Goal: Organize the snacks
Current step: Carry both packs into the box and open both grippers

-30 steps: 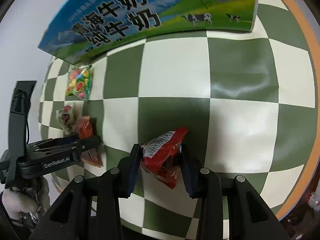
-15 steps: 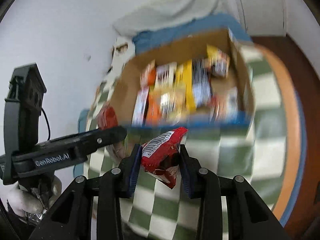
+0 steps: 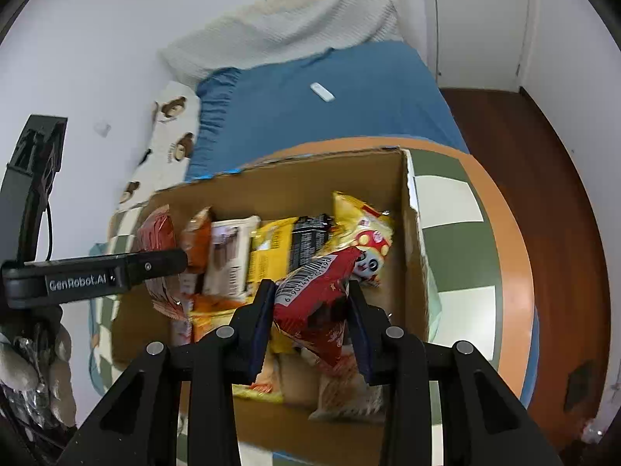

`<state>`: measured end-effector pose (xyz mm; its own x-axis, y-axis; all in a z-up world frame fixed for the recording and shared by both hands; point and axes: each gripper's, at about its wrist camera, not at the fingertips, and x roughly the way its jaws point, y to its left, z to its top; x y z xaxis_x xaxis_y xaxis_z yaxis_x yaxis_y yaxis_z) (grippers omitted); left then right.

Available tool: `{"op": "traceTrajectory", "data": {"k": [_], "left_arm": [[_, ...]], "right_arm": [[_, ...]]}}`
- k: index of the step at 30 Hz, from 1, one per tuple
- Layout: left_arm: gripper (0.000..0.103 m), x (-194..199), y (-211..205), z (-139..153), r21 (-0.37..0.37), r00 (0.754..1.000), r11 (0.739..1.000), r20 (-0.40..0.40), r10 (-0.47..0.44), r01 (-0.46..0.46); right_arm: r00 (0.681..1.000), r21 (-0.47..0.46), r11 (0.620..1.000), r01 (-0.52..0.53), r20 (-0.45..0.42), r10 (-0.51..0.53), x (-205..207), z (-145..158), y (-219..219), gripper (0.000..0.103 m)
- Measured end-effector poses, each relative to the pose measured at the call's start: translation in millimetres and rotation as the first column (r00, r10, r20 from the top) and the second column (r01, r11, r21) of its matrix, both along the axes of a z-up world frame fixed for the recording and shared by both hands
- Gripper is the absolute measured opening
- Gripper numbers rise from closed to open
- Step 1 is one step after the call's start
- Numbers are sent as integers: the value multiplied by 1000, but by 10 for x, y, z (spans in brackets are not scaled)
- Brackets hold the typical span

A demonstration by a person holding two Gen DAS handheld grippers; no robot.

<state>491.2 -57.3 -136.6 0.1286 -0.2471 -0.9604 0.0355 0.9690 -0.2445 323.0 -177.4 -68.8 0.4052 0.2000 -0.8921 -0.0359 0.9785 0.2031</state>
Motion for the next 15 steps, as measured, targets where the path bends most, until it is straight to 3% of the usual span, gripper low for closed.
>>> {"op": "traceTrajectory", "data": {"k": [5,6,7,9,11,13,15], "left_arm": [[54,192,-148,-299,-22,994,999,-104,-30,28],[54,206,-162,-329,-18,993,999,-118,-31,29],[55,216,-165,-360,-15,992,1000,-124,-27,25],[62,214,-172,-353,4,993,1000,-111,-27,27],[89,206,-171,-344,19,994,999,-101,-31,33],[92,191,-148,-328,29,995,999,-94,-23,26],[93,174,-111,-305,38,996,999,-91,-11,15]], "right_arm": [[998,-18,1000,13,-59,-14,164,-187,-45,39],[996,-29,999,17,-82,-19,194,-233,-53,44],[995,-41,999,28,-99,-32,188,-270,-53,60],[993,-70,997,33,-107,-40,227,-316,-66,78],[992,-83,996,25,-124,-35,249,-354,-68,80],[989,-69,997,27,-141,-37,238,-380,-78,93],[989,-76,997,23,-145,-34,240,-398,-67,94]]}}
